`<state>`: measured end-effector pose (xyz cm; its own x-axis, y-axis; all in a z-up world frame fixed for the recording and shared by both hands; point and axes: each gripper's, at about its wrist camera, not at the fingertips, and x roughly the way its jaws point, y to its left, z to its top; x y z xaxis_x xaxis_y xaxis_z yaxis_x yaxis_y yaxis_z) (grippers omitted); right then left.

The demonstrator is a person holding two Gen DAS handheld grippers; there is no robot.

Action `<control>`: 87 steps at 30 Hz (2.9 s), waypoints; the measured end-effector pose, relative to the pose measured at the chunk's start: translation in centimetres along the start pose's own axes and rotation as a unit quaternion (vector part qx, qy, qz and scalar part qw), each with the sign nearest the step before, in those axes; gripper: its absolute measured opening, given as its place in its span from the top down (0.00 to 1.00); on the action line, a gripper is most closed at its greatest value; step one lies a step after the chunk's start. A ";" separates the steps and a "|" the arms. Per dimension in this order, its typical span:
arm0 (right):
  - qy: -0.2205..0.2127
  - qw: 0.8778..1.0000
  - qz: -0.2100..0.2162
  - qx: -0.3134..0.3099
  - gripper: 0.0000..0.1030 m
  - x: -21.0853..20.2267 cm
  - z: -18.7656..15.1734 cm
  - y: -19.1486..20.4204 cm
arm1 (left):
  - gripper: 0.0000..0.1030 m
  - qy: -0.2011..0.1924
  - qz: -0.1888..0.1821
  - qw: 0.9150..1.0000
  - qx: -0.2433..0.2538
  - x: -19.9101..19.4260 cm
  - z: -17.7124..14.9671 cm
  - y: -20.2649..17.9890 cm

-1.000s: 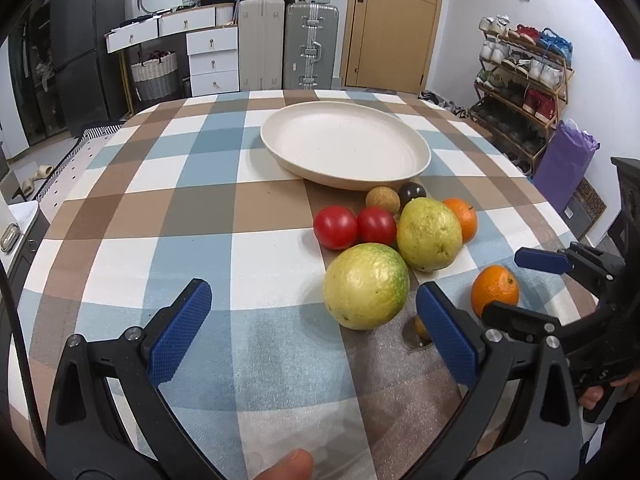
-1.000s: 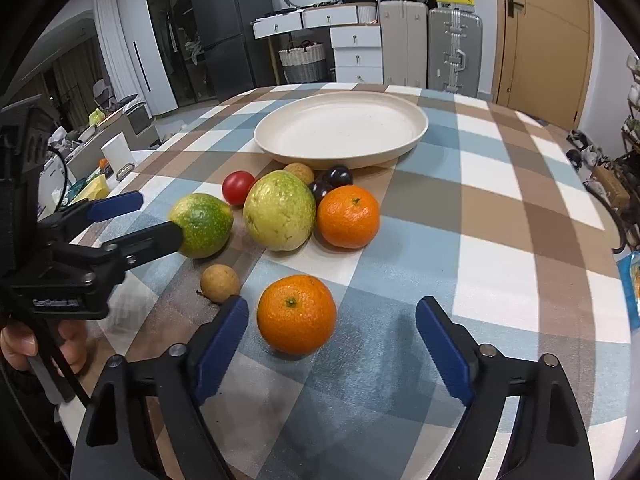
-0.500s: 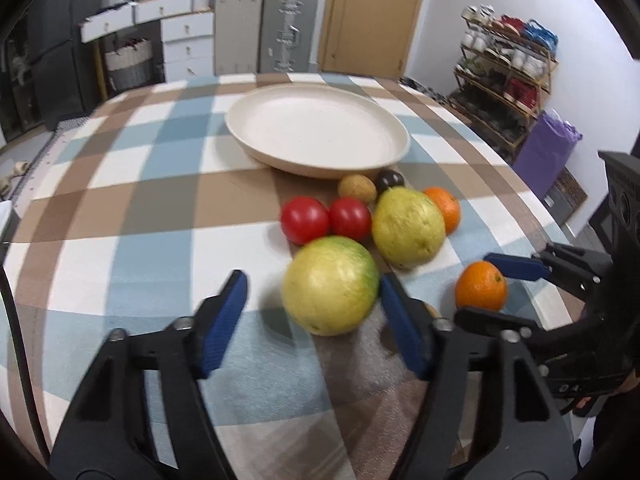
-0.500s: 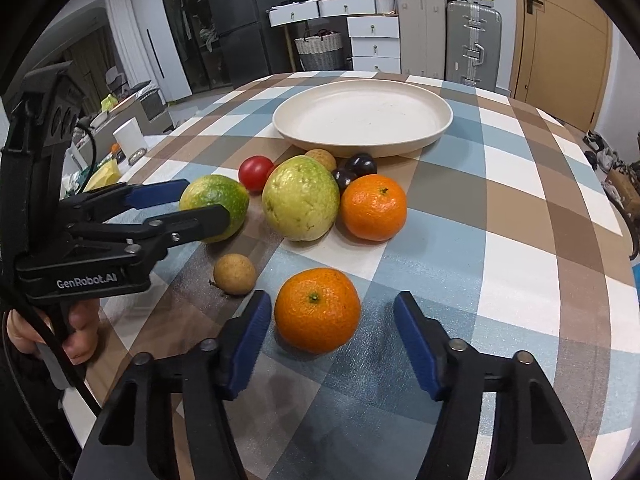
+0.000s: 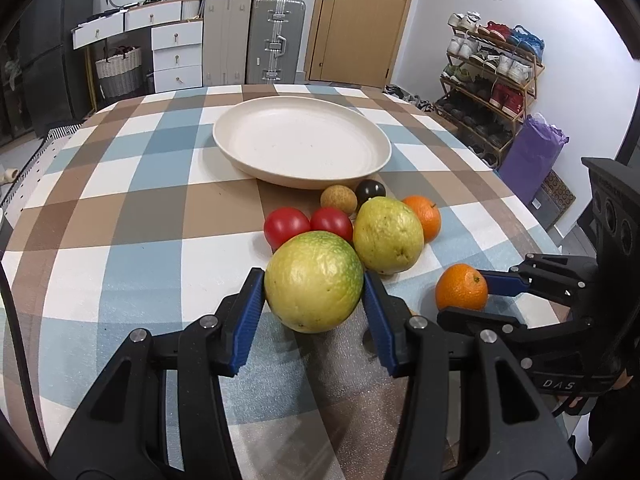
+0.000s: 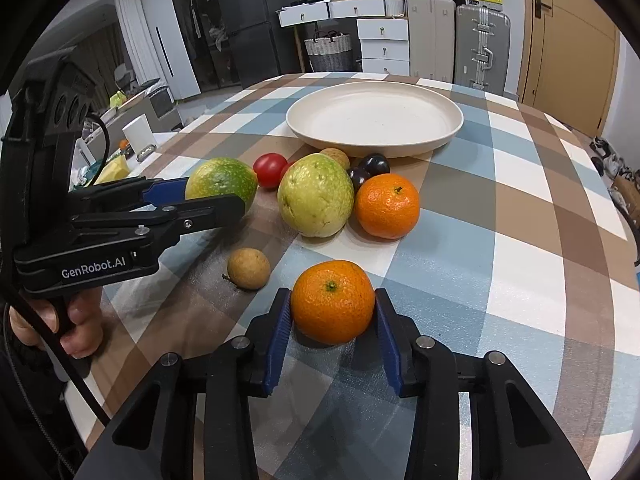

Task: Organize fruits
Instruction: 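Grasp the large yellow-green fruit with the left gripper while the right gripper grasps an orange, then carry both fruits over the white plate and open both grippers, then withdraw both grippers from the plate back toward the loose fruits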

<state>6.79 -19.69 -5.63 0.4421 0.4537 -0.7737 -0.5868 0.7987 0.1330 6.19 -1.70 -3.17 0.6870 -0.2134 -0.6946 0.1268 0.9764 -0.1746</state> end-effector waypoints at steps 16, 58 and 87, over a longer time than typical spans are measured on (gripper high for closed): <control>-0.080 0.997 0.010 0.008 0.61 -2.2 2.5 -1.1 | 0.55 -0.041 0.026 0.999 0.008 -1.4 2.4 0.9; -0.123 0.992 0.008 0.033 0.61 3.9 12.4 -5.7 | 0.55 -0.058 0.058 0.996 0.024 7.2 10.7 3.7; -0.106 0.993 -0.011 0.044 0.45 5.3 12.2 -6.5 | 0.30 -0.057 0.049 0.997 0.028 7.5 9.7 3.0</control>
<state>21.29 -17.66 -3.04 0.5927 0.5014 -0.6303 -0.5177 0.8367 0.1788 18.64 -0.09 -2.14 0.7743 -0.1149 -0.6224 0.0923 0.9934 -0.0685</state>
